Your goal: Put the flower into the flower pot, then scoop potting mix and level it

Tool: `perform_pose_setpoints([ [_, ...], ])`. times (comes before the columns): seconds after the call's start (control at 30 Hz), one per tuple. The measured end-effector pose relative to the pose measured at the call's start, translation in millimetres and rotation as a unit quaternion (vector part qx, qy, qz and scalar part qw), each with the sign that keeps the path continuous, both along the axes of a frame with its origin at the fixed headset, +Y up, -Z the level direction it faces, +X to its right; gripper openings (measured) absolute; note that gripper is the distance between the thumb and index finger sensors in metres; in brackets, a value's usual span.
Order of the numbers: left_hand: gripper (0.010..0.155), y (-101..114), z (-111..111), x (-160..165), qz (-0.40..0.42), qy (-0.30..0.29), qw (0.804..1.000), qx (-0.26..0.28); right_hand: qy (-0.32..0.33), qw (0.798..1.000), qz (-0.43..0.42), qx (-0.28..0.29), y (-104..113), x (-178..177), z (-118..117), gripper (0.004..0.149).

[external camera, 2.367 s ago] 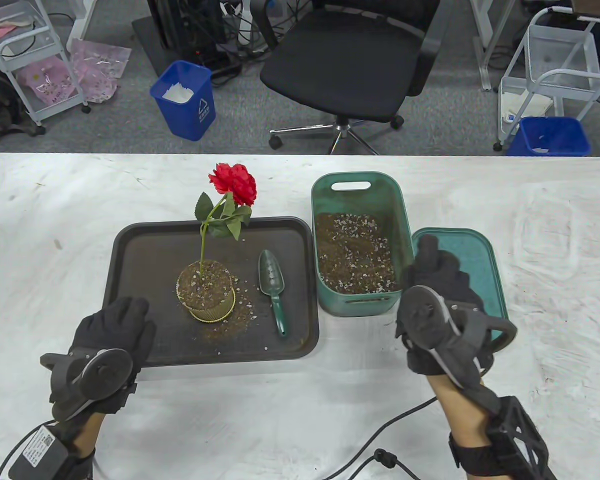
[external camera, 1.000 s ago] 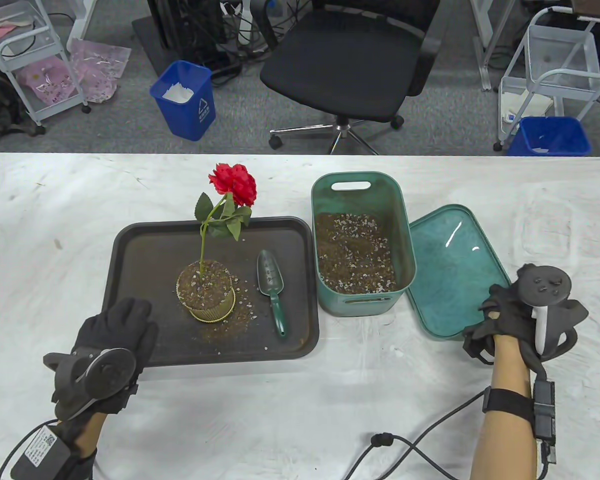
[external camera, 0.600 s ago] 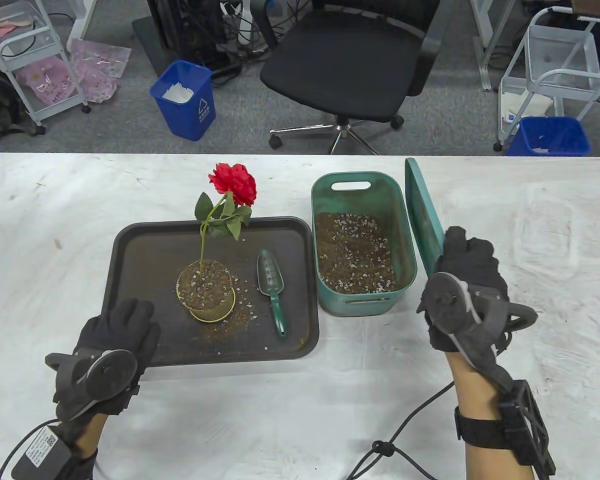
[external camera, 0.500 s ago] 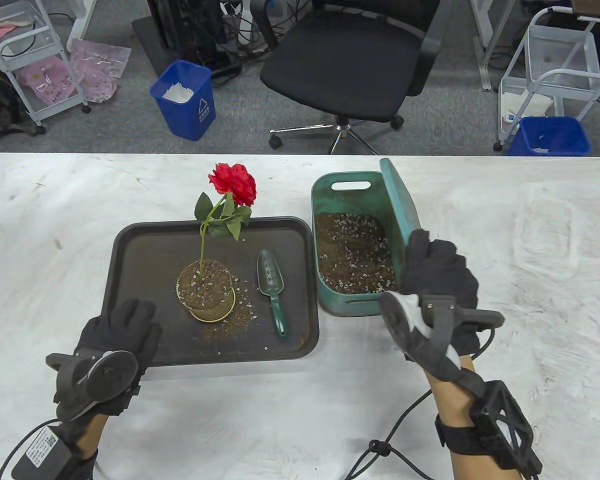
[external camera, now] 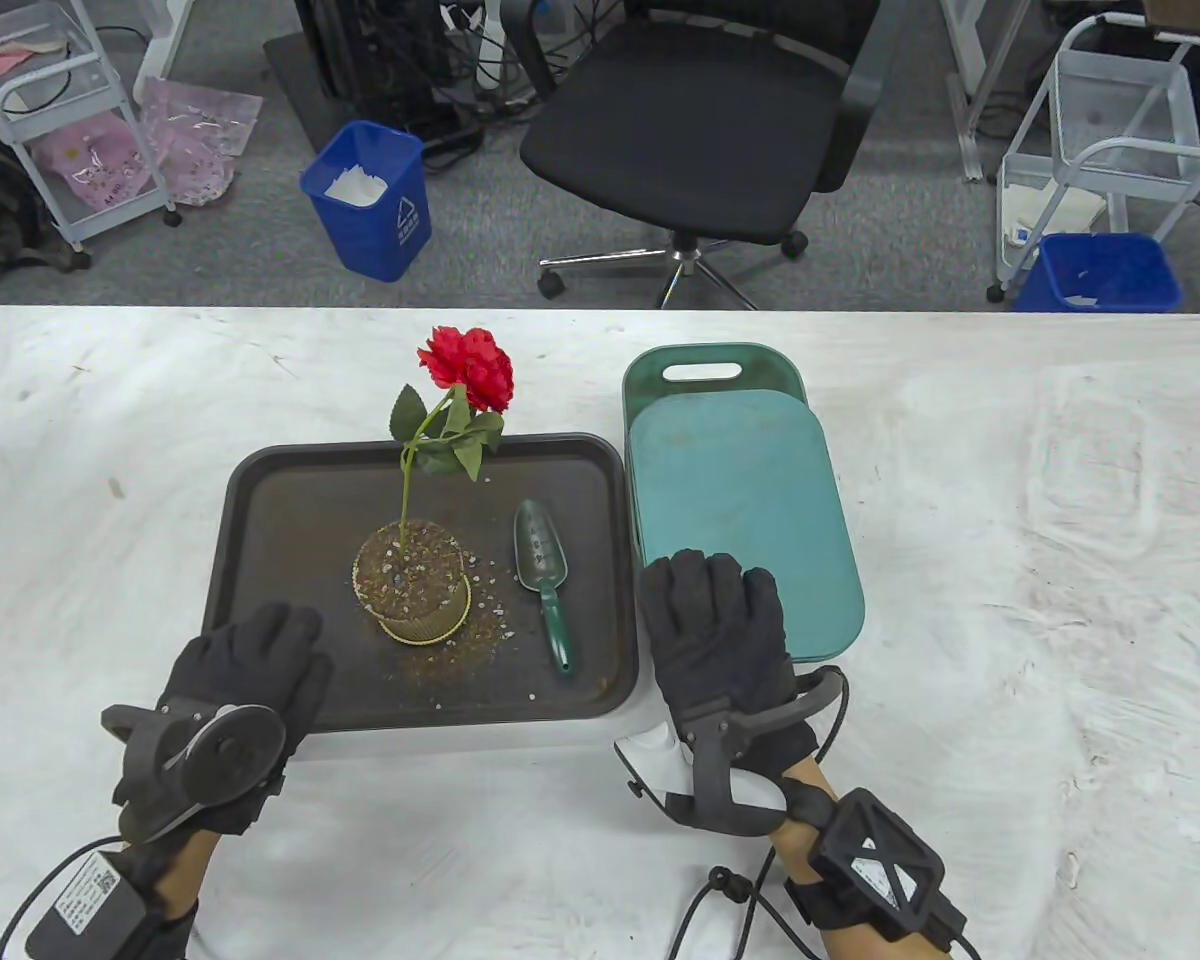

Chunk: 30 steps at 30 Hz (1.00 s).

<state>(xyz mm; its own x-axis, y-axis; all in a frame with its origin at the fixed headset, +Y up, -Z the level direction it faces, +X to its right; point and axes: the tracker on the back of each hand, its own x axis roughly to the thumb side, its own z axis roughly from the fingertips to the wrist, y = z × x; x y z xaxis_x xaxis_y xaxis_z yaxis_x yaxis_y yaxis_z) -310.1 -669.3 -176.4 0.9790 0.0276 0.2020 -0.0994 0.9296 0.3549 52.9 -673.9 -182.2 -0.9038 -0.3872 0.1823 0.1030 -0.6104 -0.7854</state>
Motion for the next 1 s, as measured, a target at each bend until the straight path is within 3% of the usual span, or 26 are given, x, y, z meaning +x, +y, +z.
perform_pose_setpoints([
  [0.23, 0.051, -1.2, -1.1, -0.7, 0.002, 0.007, 1.000, -0.006, 0.017, 1.000, 0.018, -0.012, -8.9, -4.5, -8.4, 0.052],
  [0.5, 0.051, -2.6, -2.2, 1.1, 0.000, 0.008, 1.000, -0.013, 0.017, 0.999, 0.021, -0.044, -8.4, -1.5, -38.4, 0.063],
  [0.73, 0.052, -2.0, -2.5, 0.3, 0.002, 0.012, 1.000, -0.015, 0.003, 0.997, 0.050, -0.062, -6.9, -6.9, -66.6, 0.064],
  [1.0, 0.052, -1.7, -3.2, -0.3, 0.002, 0.015, 1.000, -0.017, -0.010, 0.986, 0.014, -0.164, -3.2, -10.7, -74.8, 0.068],
])
